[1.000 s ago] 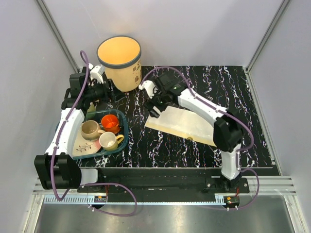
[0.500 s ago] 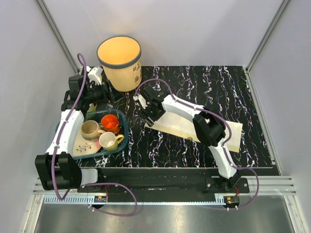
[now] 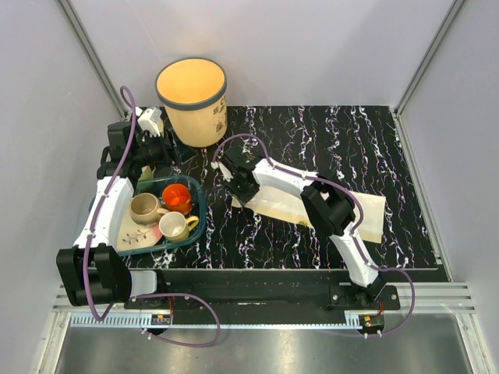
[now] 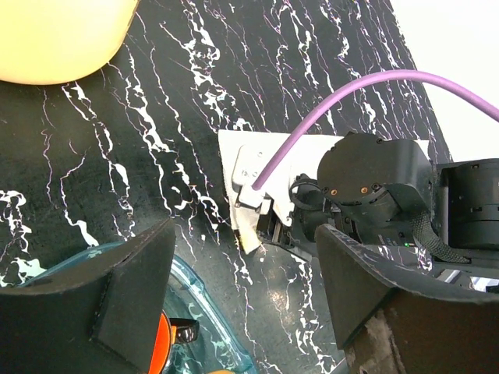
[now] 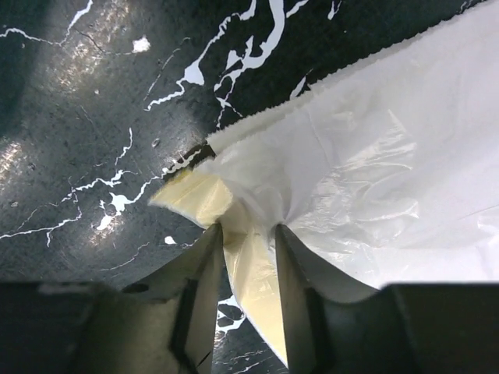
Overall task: Put the trash bags into the trash bin
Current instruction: Unfold the trash bag at the center of the board.
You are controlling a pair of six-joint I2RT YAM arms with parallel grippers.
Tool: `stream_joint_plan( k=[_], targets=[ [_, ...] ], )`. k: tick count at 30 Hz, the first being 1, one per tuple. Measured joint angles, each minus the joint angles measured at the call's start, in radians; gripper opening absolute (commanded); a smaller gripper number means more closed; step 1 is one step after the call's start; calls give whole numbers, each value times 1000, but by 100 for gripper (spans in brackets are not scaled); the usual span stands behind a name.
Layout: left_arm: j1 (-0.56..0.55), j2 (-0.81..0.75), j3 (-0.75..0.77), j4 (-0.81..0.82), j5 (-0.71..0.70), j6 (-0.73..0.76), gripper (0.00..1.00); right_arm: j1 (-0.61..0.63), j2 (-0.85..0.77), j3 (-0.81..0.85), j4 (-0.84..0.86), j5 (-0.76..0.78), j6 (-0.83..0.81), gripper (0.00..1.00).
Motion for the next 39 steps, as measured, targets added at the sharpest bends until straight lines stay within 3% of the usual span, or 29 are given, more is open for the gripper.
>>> stream_joint_plan(
  k=[2,5,11,15,23,29,35,39],
  targets=[
    [3,0,0,0,0,0,75,-2,0,-2,2,2,7,25],
    [6,-1,0,0,1,-1,75,-5,0,-6,8,1,12,0],
    [6,-3,-10,1,11,-1,77,-16,-11,-13,12,-33,-5,0],
    [6,-6,-21,0,32,0,83,-48,-39,-30,-23,-137,-38,0],
    [-22,-82,-51,20,67,22,90,-268,-315,-41,-67,-474,-107,0],
    [-174,-148,-105,47,61,37,94,-360,-489,-40,-72,-684,-136,0],
    [-284,-143,-59,64,71,193,95,-381,-570,-26,-134,-826,-181,0],
    [-336,-119,97,31,85,388,98,-384,-644,-26,-163,-894,-204,0]
  ],
)
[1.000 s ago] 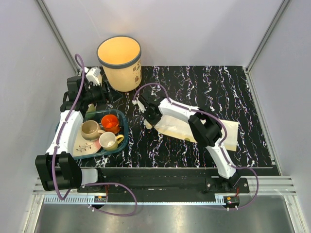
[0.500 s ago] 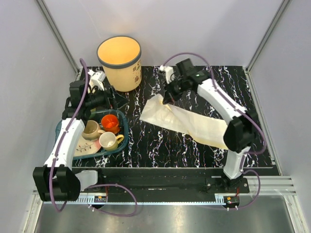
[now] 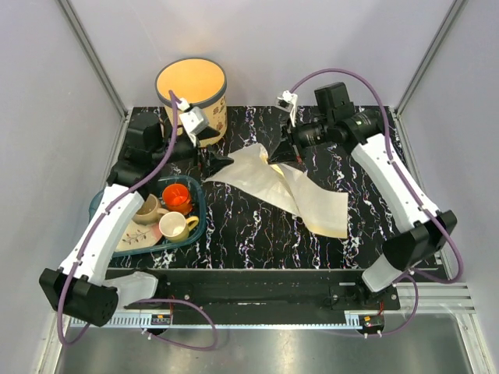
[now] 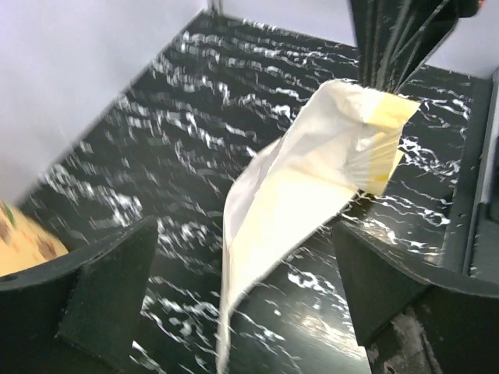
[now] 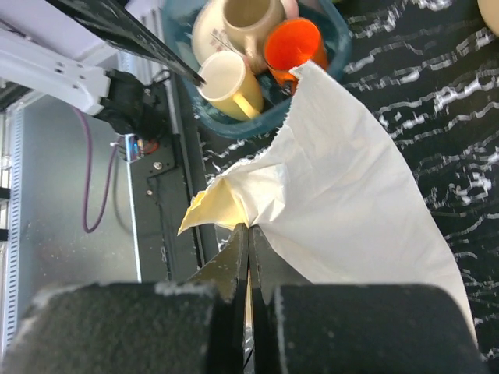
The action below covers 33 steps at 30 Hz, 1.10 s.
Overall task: Put the trash bags into the trash bin
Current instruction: Unfold the trash bag at the center of the board.
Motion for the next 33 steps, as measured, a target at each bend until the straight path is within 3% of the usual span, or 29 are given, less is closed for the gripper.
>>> stream_joint_plan(
  k=[6,11,16,20,21,23,29,33],
  targets=[
    [-198,17,137,-56,-27,281,95,0,-104,0,-5,-69,-31,0],
    [-225,47,175,-110,-154,311,88,0,-163,-4,-2,-64,-35,0],
    [-140,44,161,-124,-267,205,72,0,-284,-34,54,-31,11,0],
    [-29,36,129,-127,-255,103,40,0,-360,-34,112,-3,58,0],
    [6,27,108,-124,-249,74,36,0,-370,-34,124,-3,71,0],
    [48,18,79,-117,-233,16,31,0,-379,-33,140,-3,94,0],
    [146,18,71,-72,-183,-98,31,-1,-378,-28,158,7,154,0],
    [183,19,68,-57,-166,-127,15,-11,-380,-25,169,50,184,0]
  ],
)
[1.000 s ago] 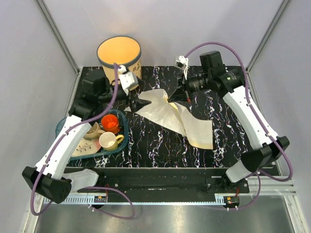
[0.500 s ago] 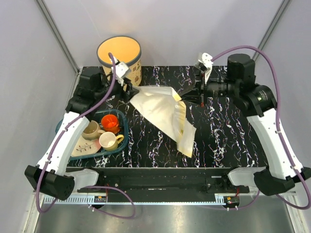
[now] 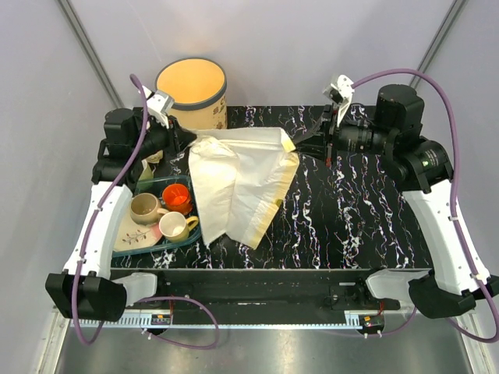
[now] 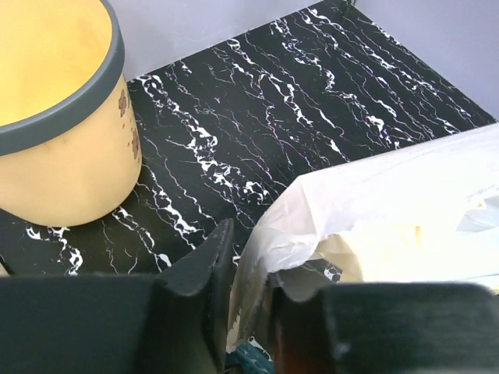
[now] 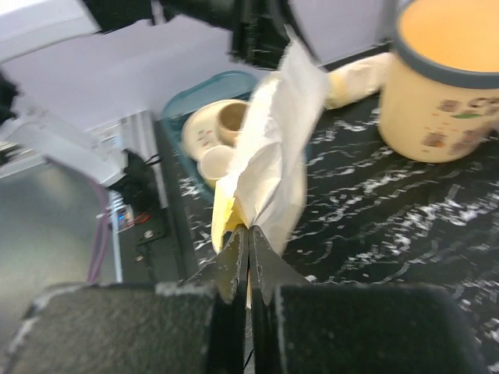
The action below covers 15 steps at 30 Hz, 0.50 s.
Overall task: Put the trash bags into the trash bin
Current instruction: Unfold the trash bag at the center of the board.
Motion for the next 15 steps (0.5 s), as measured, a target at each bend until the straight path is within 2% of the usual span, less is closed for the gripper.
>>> stream_joint_plan(
  k=[1,4,7,15],
  targets=[
    [8,0,-1,2,5,-3,9,-9,-1,2,5,17,7,0],
    [47,0,-5,3,42,-25,11,-40,-7,13,22,113,27,0],
    [81,0,-5,3,83,-29,7,-63,-8,36,38,229,37,0],
    [160,-2,-5,-5,112,13,7,-113,-19,45,55,421,27,0]
  ],
)
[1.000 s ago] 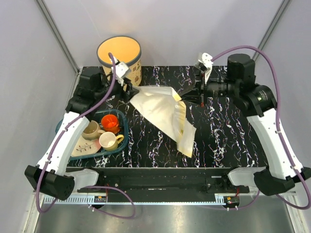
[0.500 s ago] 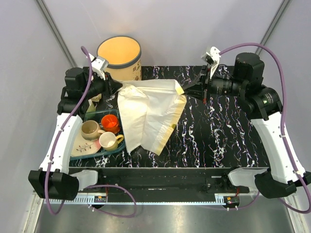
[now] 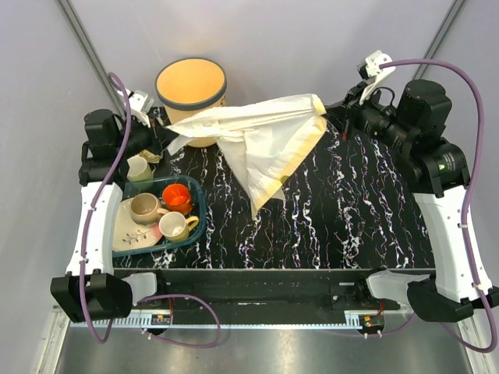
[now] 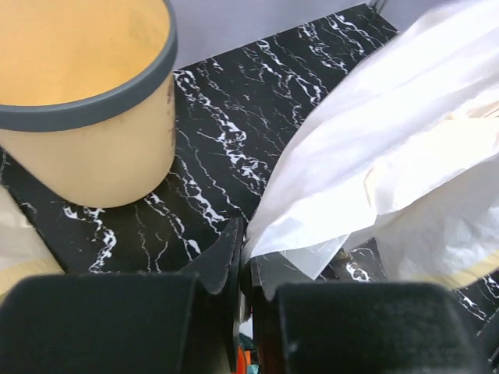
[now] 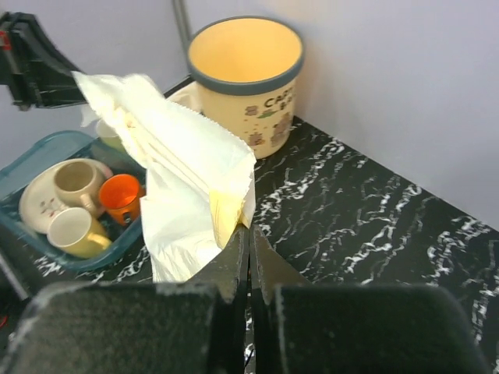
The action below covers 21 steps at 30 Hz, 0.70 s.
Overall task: Put the trash bags into the trash bin
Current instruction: Unfold the trash bag at the center of the board.
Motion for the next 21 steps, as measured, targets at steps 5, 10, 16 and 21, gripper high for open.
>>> stream_joint_plan(
  k=[5,10,16,21],
  targets=[
    [26,2,33,-30,6,53,0,-4,-25,0,6,105,-30,0],
    [25,-5,82,-93,29,189,0,-5,-70,-1,8,165,-78,0],
    [26,-71,96,-230,134,329,0,-5,-183,-41,9,135,-142,0],
    [5,-186,162,-339,224,346,0,-7,-253,-7,-33,110,-174,0]
  ],
)
